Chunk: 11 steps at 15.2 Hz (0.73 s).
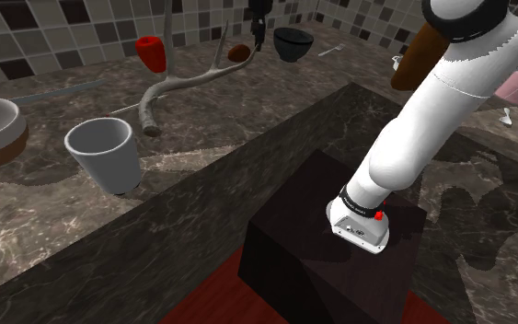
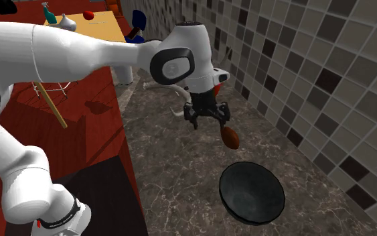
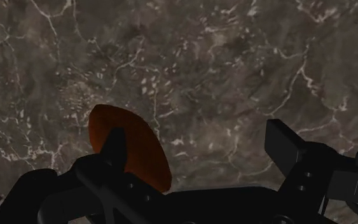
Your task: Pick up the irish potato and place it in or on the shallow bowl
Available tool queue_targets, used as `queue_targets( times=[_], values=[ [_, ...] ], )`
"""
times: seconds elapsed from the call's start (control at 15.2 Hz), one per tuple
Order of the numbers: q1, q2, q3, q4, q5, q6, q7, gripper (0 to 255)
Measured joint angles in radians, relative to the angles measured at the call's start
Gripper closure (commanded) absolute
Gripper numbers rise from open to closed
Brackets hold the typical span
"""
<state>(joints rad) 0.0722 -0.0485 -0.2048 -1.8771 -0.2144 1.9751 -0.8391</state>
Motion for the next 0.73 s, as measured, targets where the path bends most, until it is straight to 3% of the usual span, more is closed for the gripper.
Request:
queue_targets(
  times=[0.4, 0.73],
  values=[
    [-0.014, 0.238, -0.004, 0.209, 0.008, 0.024, -0.191, 0],
    [-0.024, 0.303, -0.004, 0.224, 0.011, 0.074, -0.220, 0]
  ],
)
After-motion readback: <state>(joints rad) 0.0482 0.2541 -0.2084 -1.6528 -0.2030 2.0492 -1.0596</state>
